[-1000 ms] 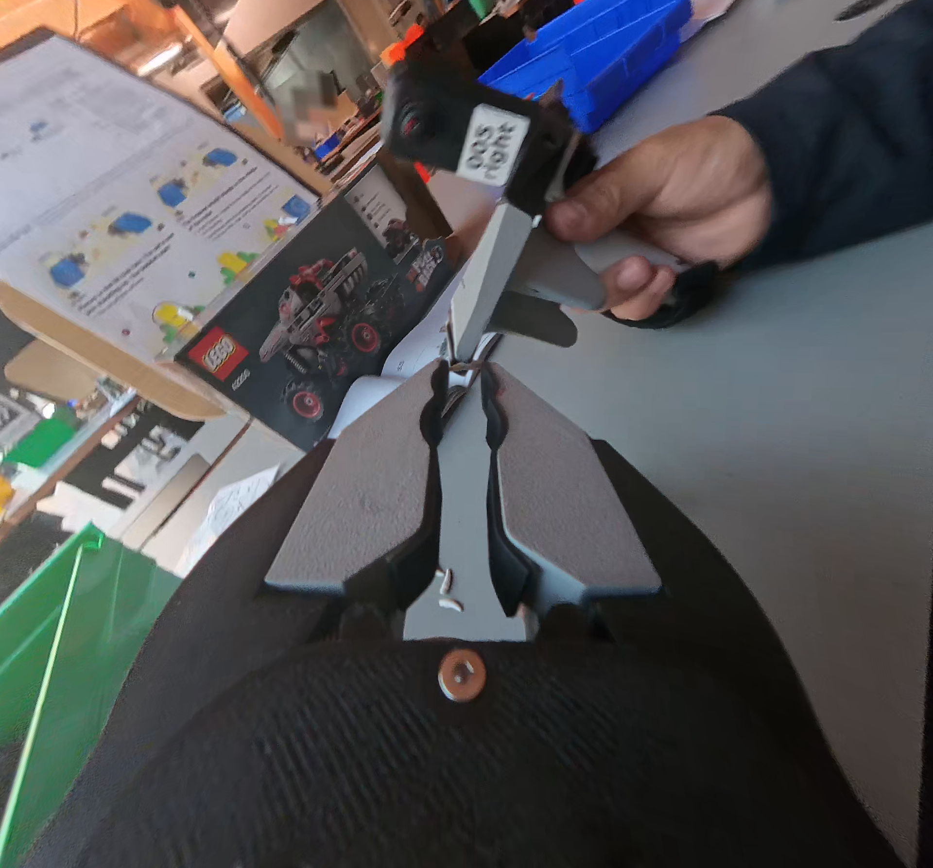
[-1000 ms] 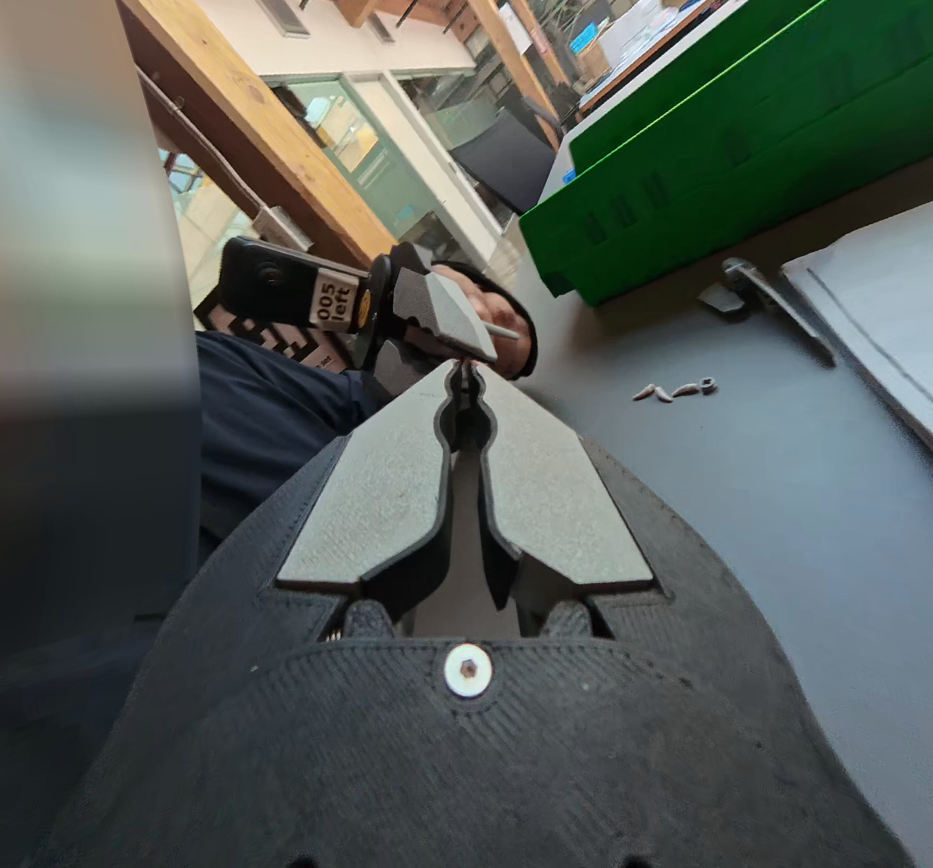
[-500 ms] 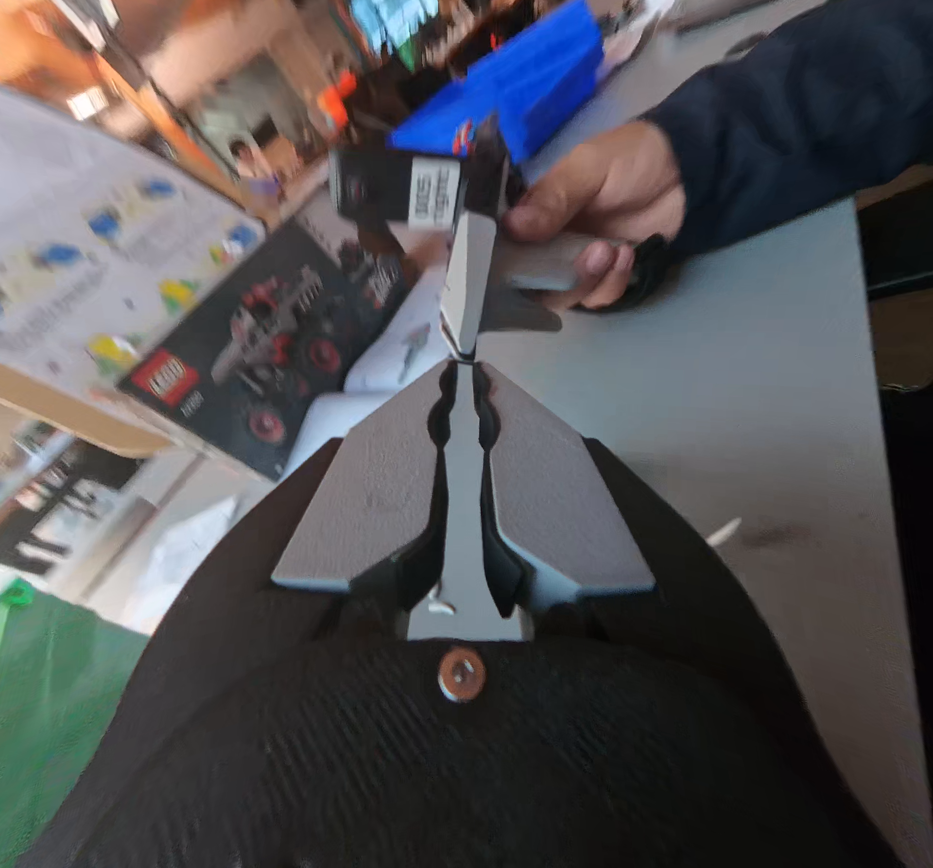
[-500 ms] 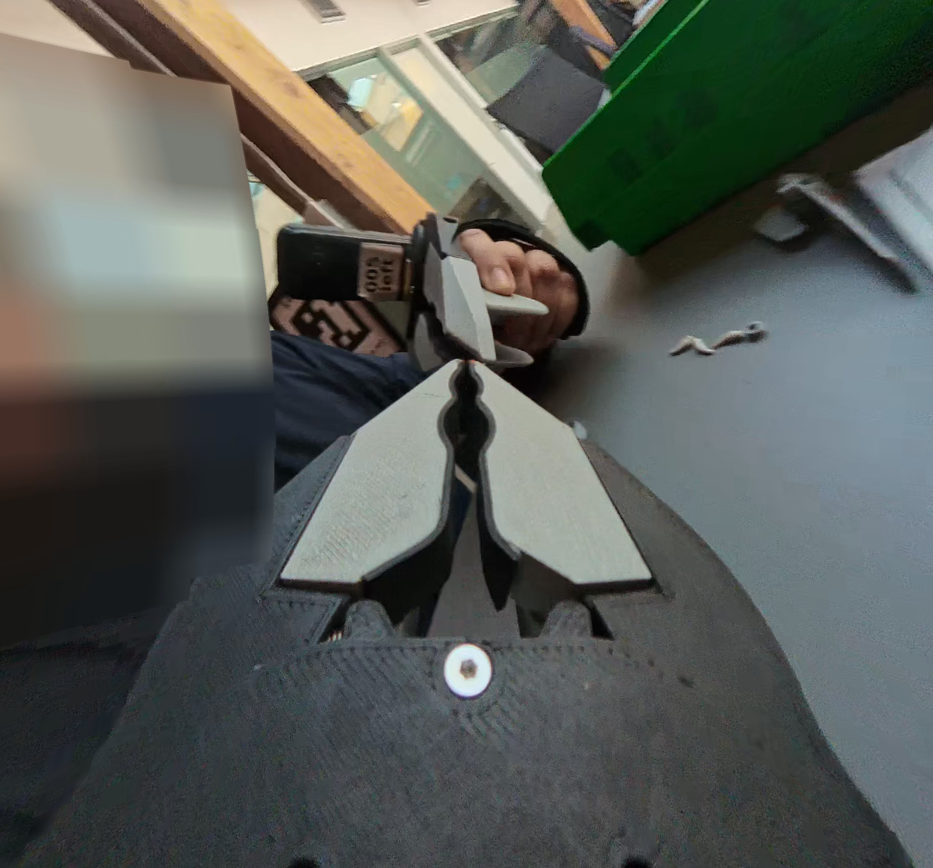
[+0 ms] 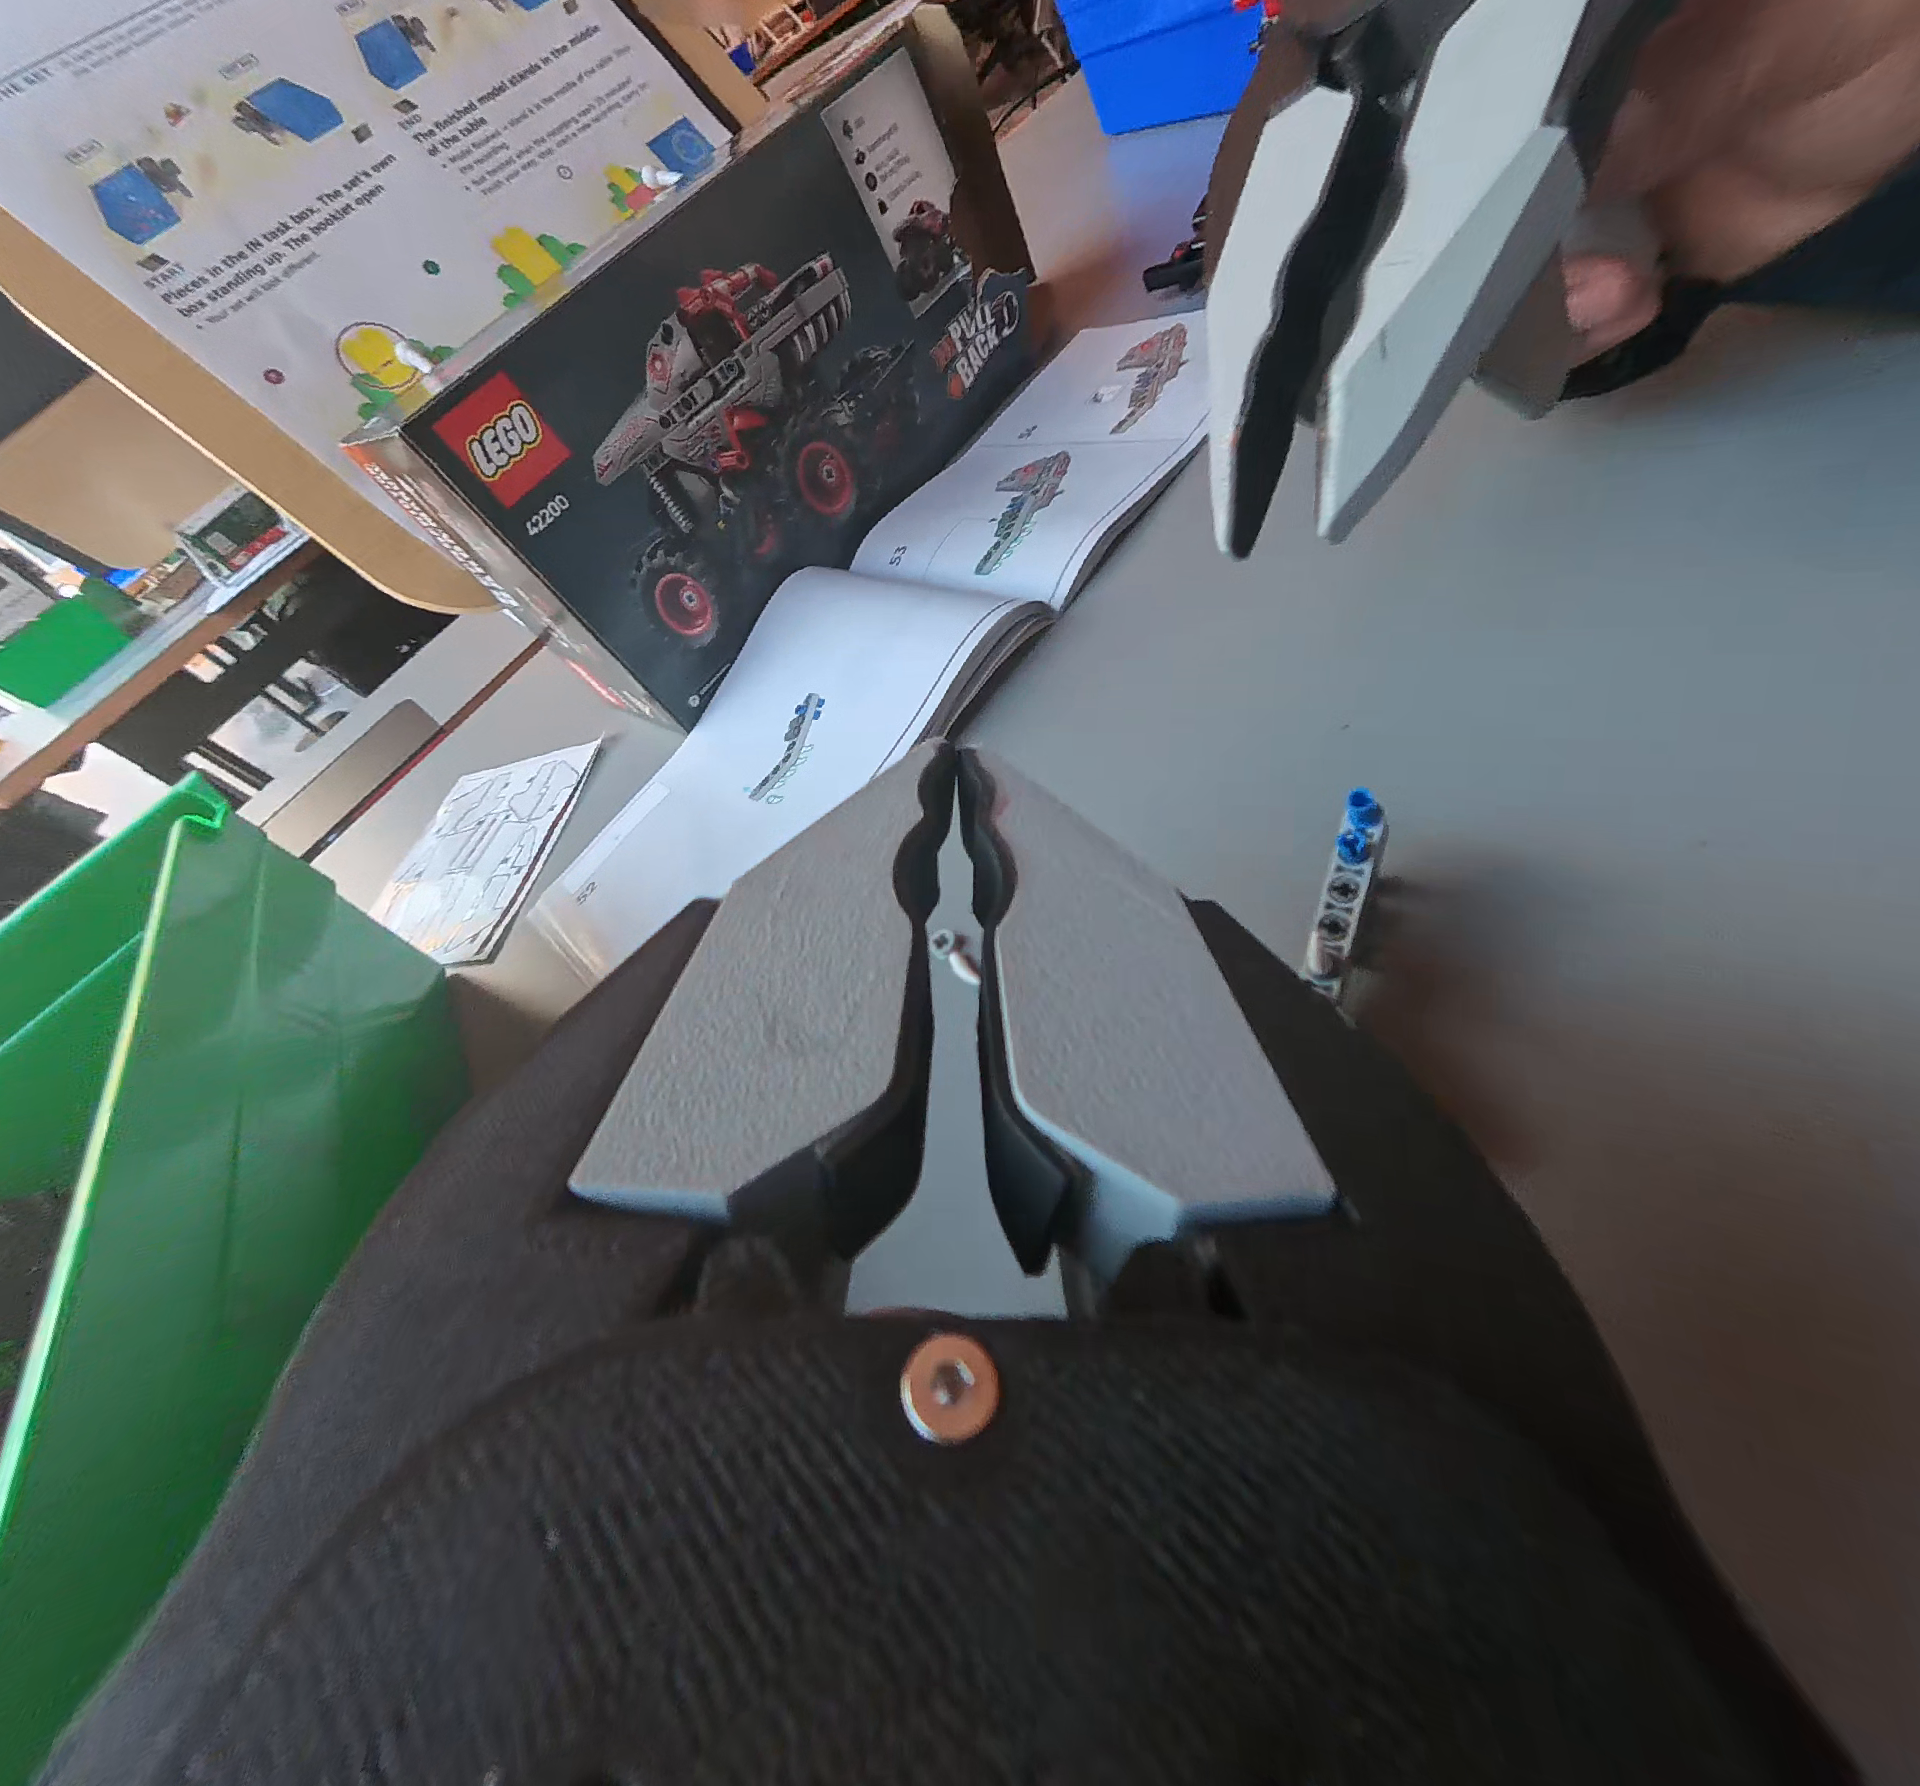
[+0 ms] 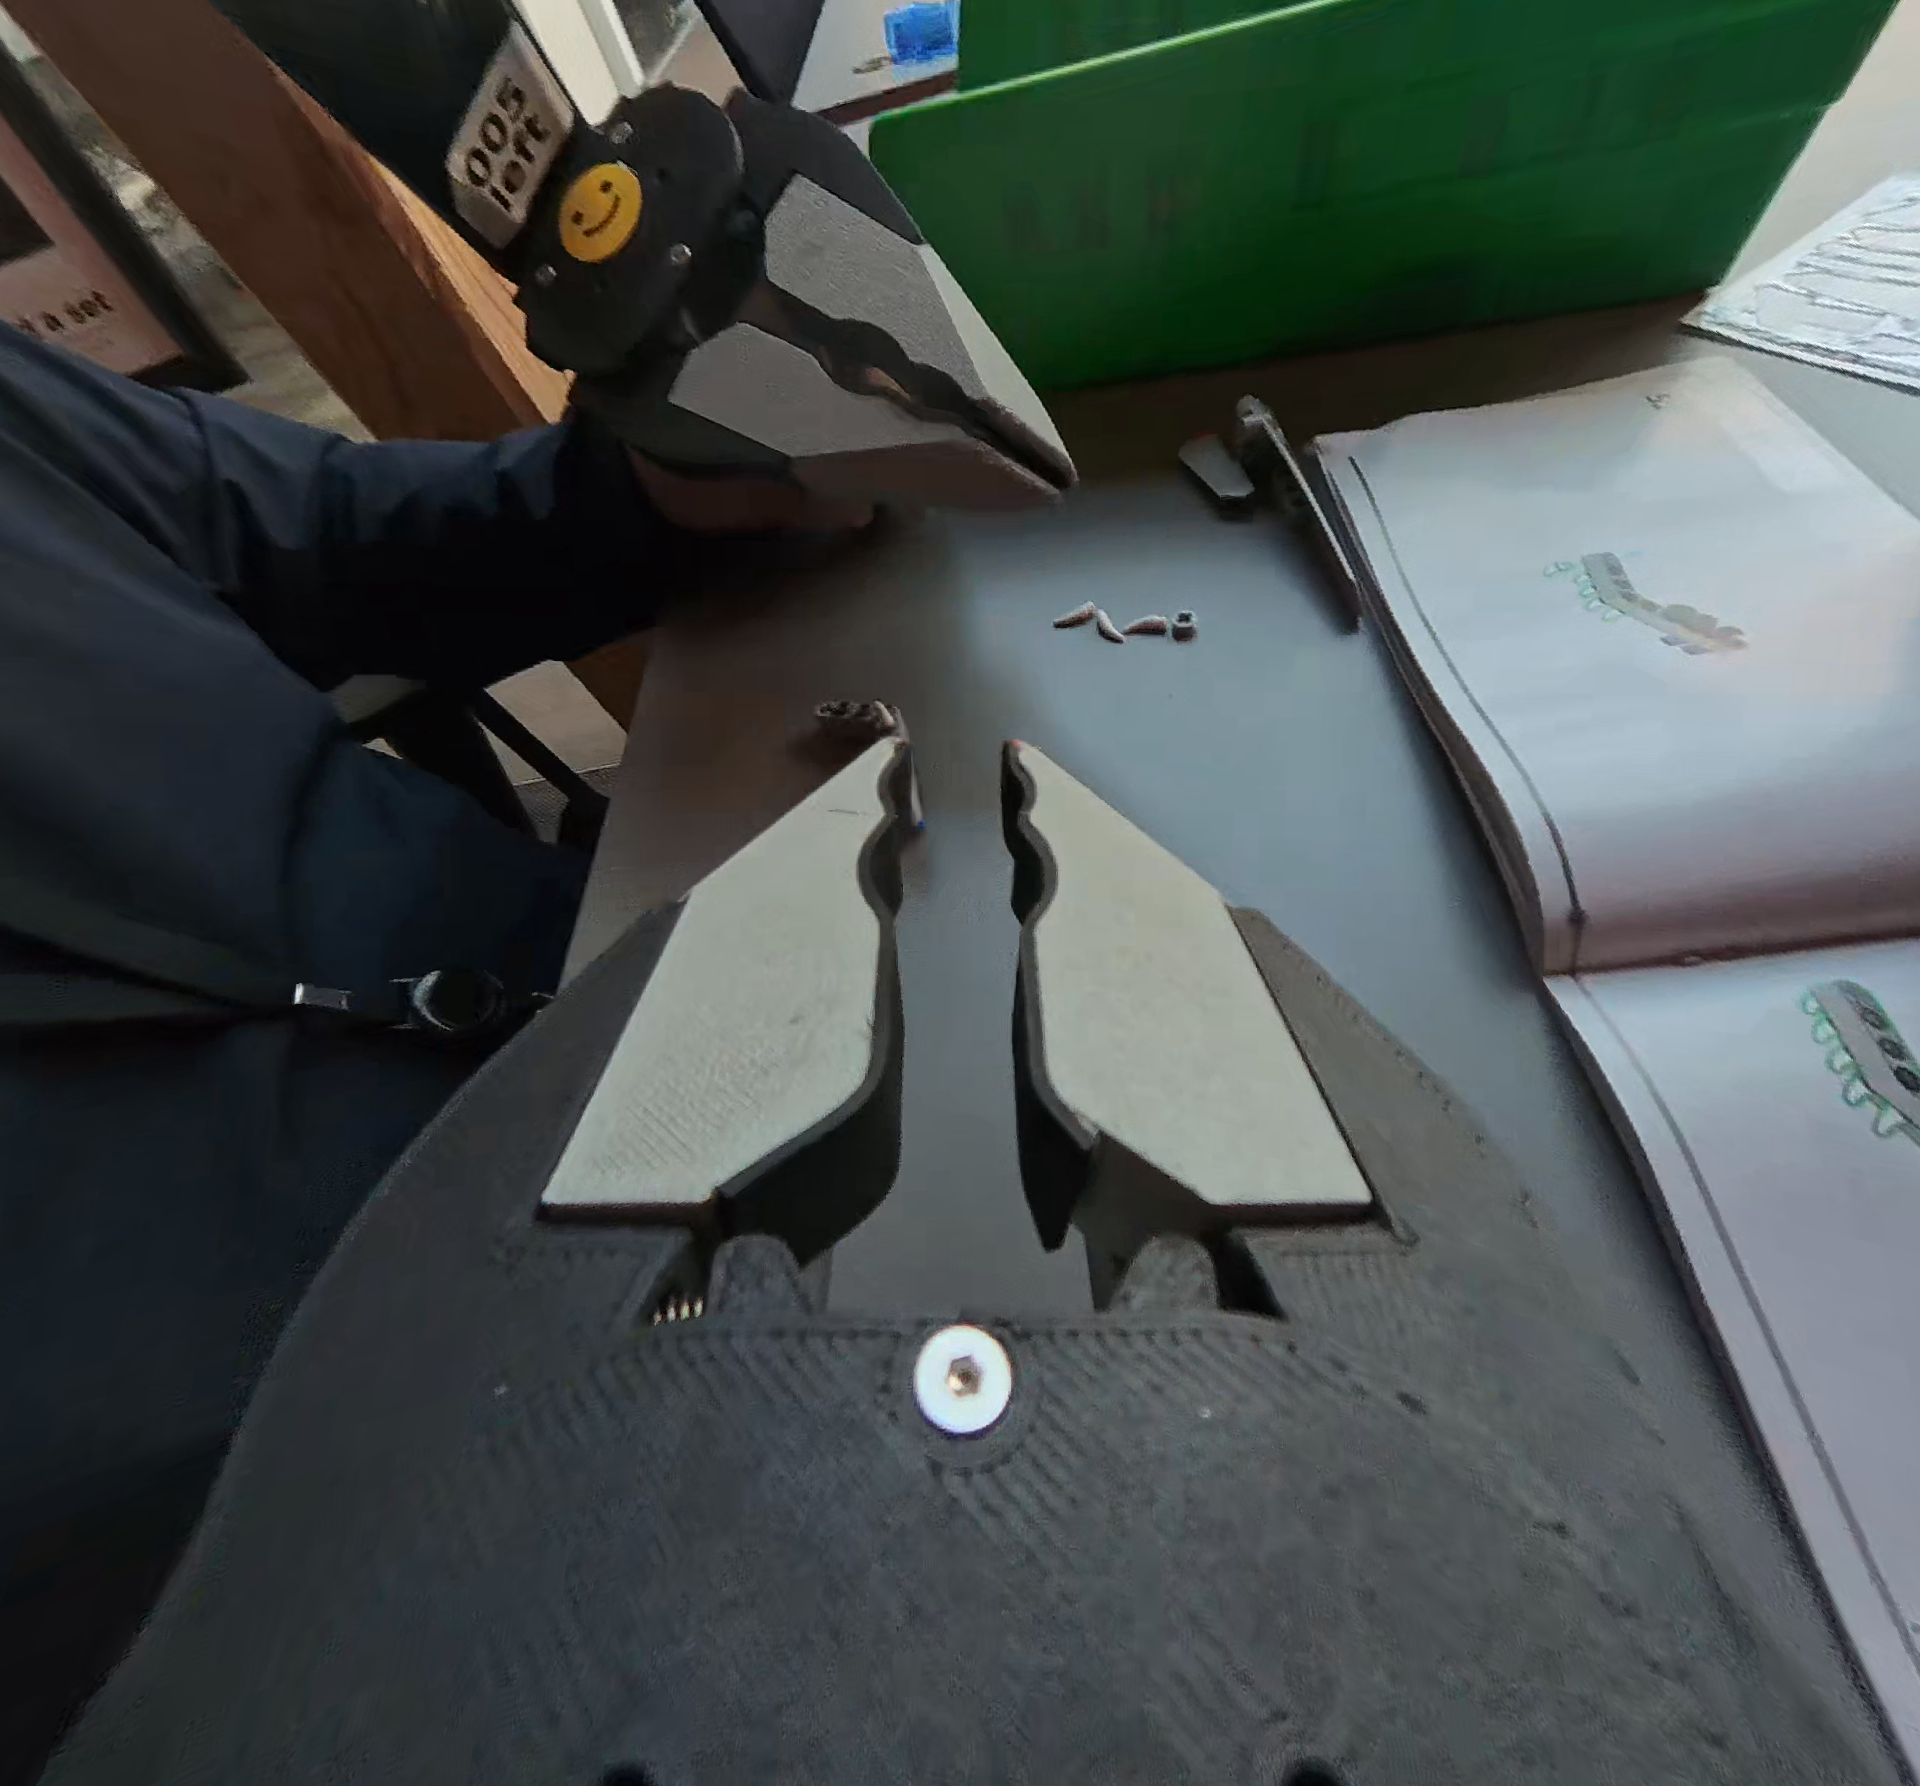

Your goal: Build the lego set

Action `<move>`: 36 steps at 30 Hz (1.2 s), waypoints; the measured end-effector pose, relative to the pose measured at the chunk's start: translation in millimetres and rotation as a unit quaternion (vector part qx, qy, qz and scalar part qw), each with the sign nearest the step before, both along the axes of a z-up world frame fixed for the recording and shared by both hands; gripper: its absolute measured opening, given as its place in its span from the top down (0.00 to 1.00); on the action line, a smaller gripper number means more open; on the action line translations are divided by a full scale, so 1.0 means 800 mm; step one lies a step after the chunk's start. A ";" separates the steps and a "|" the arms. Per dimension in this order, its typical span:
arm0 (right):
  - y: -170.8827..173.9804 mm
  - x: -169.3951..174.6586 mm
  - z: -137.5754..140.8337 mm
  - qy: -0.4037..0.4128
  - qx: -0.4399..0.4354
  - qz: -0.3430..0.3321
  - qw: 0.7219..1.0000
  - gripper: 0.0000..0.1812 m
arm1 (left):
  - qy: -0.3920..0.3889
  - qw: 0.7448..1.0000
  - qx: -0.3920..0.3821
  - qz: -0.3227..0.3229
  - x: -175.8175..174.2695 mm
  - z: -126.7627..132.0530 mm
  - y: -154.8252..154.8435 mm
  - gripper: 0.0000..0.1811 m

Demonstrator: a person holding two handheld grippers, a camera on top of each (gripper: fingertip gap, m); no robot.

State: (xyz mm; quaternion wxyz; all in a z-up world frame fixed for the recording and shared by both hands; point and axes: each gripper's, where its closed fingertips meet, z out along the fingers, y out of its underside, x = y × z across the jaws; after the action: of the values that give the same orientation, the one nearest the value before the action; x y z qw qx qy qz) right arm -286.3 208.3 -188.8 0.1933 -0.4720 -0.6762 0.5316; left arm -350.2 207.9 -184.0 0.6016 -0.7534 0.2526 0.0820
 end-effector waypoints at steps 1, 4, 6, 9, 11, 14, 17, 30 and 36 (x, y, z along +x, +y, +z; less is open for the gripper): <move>0.004 -0.001 -0.004 -0.003 0.005 -0.007 1.000 0.92 | 0.004 1.000 0.001 0.003 0.000 0.000 -0.001 1.00; 0.009 -0.007 -0.001 -0.006 -0.019 -0.003 1.000 0.92 | 0.011 1.000 0.003 0.011 -0.001 0.000 -0.007 1.00; 0.009 -0.013 0.005 0.000 -0.029 0.000 1.000 0.92 | 0.029 0.999 0.004 0.015 -0.002 -0.003 -0.012 1.00; 0.014 -0.017 0.003 0.005 -0.001 -0.004 1.000 0.93 | 0.049 0.999 0.017 0.015 -0.002 -0.001 -0.014 1.00; 0.023 -0.020 -0.006 -0.003 0.023 -0.017 1.000 0.93 | 0.041 0.999 0.021 0.009 -0.001 0.001 -0.010 1.00; 0.029 -0.023 -0.004 0.003 0.025 -0.027 0.999 0.93 | 0.020 0.999 -0.003 0.025 -0.012 -0.004 0.002 1.00; 0.041 -0.023 -0.007 0.004 0.045 -0.042 0.998 0.93 | 0.026 0.999 0.007 0.029 -0.014 -0.002 0.004 1.00; 0.080 -0.007 0.001 0.050 0.124 -0.134 0.982 0.93 | 0.035 0.998 0.014 0.047 -0.020 0.000 0.006 1.00; 0.080 -0.021 -0.005 0.043 0.160 -0.117 0.979 0.89 | 0.027 0.999 0.016 0.039 -0.017 0.001 0.004 1.00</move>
State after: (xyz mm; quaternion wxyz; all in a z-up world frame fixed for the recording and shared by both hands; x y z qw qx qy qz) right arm -302.9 271.9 -192.6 0.3561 -0.4879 -0.6836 0.4098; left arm -363.6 211.4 -182.8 0.6024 -0.7506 0.2383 0.1298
